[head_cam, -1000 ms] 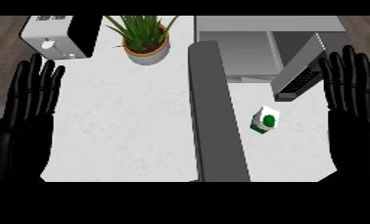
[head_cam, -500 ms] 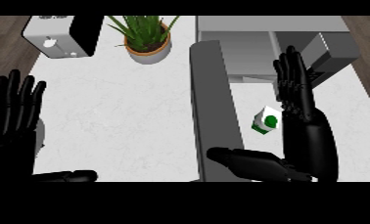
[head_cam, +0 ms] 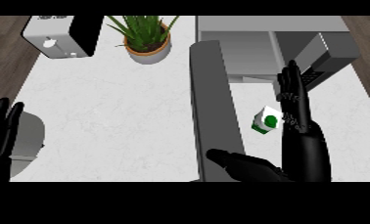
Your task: Pick up the milk, place it into the microwave and close the microwave
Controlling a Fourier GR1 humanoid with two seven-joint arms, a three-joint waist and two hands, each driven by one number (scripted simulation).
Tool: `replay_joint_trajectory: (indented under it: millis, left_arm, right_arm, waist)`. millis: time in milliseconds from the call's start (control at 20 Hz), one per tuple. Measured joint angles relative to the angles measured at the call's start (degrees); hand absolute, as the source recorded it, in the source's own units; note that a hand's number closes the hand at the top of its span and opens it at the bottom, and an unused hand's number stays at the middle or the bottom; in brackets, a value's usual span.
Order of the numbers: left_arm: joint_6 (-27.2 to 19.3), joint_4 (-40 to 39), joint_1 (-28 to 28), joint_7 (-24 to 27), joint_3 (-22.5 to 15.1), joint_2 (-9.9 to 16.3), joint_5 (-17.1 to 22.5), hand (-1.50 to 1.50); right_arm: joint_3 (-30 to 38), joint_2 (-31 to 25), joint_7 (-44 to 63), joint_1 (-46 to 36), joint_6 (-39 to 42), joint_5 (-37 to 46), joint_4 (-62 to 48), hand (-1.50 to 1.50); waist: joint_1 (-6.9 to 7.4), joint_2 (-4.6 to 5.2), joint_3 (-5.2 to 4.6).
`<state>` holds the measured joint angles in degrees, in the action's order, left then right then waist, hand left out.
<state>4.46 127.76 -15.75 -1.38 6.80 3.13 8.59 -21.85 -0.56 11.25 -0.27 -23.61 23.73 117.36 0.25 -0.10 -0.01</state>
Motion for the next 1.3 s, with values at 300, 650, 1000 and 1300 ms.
replay_joint_trajectory:
  millis: [300,650,1000,1300]
  left_arm:
    - [2.88,4.42,-4.71,-0.65,2.77,0.08,3.8,-1.5]
    - [7.18,3.96,-8.39,2.21,5.94,-0.58,6.1,-1.5]
    - [8.98,6.09,-10.07,0.71,8.1,-0.89,8.36,-1.5]
    - [11.89,5.87,-11.36,1.45,11.35,-0.95,11.17,-1.5]
  right_arm:
    - [1.06,0.1,-3.85,3.56,-0.96,-2.21,-2.62,-1.5]
    - [5.39,-0.01,-10.33,3.99,-0.71,-7.82,-9.49,-1.5]
    - [10.7,0.15,-18.39,5.41,-1.08,-13.31,-17.72,-1.5]
    - [15.71,-0.46,-25.82,6.26,-0.44,-16.63,-25.88,-1.5]
  waist:
    - [0.06,-0.04,0.0]
    - [0.1,-0.17,-0.06]
    - [0.06,-0.2,-0.11]
    - [0.1,-0.03,-0.02]
